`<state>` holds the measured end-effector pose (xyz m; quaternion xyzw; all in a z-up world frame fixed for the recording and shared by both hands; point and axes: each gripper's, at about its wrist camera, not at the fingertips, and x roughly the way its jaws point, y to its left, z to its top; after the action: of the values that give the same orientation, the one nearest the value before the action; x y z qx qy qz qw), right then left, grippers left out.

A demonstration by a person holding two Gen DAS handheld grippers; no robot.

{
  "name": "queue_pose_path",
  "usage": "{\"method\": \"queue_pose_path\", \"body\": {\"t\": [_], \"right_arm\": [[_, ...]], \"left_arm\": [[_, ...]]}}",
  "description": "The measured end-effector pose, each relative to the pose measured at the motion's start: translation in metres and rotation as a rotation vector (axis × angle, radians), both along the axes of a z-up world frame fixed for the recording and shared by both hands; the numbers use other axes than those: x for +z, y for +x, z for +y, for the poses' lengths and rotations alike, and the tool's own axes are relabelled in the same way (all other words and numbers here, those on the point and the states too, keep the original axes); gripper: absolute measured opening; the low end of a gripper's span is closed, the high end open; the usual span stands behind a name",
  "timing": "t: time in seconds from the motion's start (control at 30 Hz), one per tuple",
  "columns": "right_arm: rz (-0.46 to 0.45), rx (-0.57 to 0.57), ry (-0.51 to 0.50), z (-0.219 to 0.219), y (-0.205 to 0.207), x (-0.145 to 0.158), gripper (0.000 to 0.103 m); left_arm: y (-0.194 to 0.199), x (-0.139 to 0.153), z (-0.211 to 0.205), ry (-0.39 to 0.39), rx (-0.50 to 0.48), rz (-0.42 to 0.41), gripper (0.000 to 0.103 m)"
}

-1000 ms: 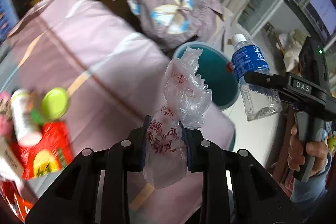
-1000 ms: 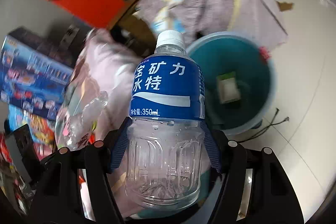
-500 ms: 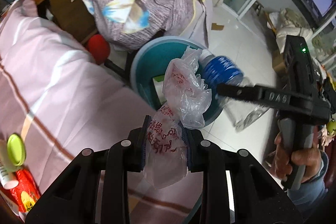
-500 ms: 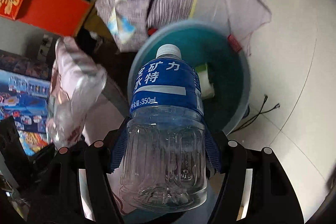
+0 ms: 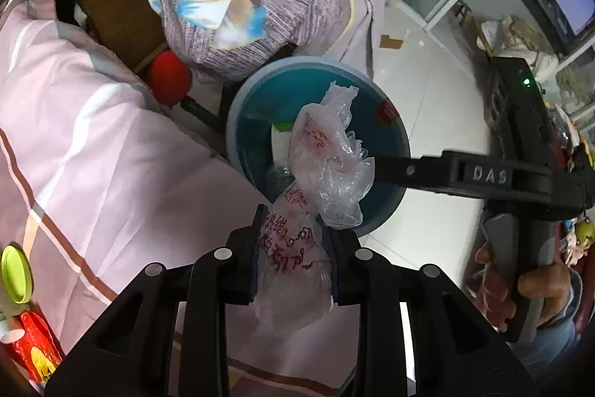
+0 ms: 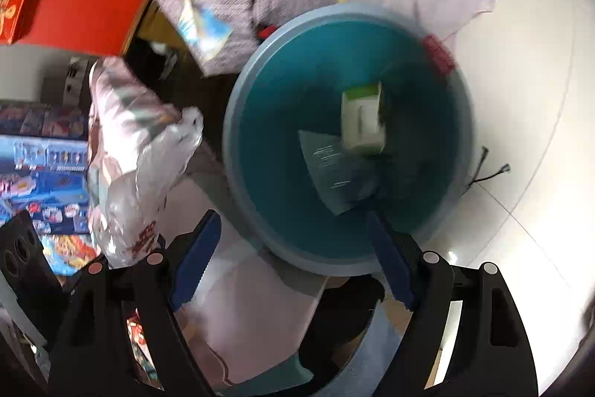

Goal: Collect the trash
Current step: 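Open both grippers to drop the bag and bottle into the bin, then move both open grippers back over the remaining trash on the bed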

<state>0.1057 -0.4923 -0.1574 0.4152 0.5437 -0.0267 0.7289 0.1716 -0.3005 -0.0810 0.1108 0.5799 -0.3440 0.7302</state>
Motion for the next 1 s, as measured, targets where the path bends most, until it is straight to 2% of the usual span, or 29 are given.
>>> {"method": "queue_pose_path", "body": {"t": [0.23, 0.43, 0.47, 0.5, 0.53, 0.6, 0.67, 1.0], "right_arm": [[0.029, -0.063, -0.045, -0.016, -0.01, 0.002, 0.081], [0.013, -0.114, -0.103, -0.025, -0.019, 0.015, 0.081], [0.009, -0.121, -0.112, -0.027, -0.02, 0.018, 0.083], [0.008, -0.126, -0.121, -0.029, -0.022, 0.02, 0.085], [0.008, -0.134, -0.129, -0.03, -0.024, 0.021, 0.086], [0.01, -0.139, -0.136, -0.031, -0.026, 0.022, 0.086], [0.014, -0.14, -0.135, -0.033, -0.027, 0.022, 0.086], [0.027, -0.118, -0.145, -0.017, -0.026, 0.029, 0.088]], "left_arm": [[-0.004, -0.008, -0.008, 0.011, -0.026, 0.012, 0.028], [-0.006, -0.019, -0.028, 0.026, -0.066, 0.029, 0.029], [-0.006, -0.021, -0.032, 0.029, -0.073, 0.029, 0.034], [-0.007, -0.021, -0.036, 0.03, -0.078, 0.023, 0.049], [-0.008, -0.021, -0.039, 0.027, -0.081, 0.016, 0.056], [-0.009, -0.018, -0.041, 0.015, -0.083, 0.004, 0.08], [-0.01, -0.014, -0.04, 0.004, -0.075, -0.012, 0.089], [-0.006, -0.006, -0.015, -0.017, -0.009, 0.006, 0.095]]}}
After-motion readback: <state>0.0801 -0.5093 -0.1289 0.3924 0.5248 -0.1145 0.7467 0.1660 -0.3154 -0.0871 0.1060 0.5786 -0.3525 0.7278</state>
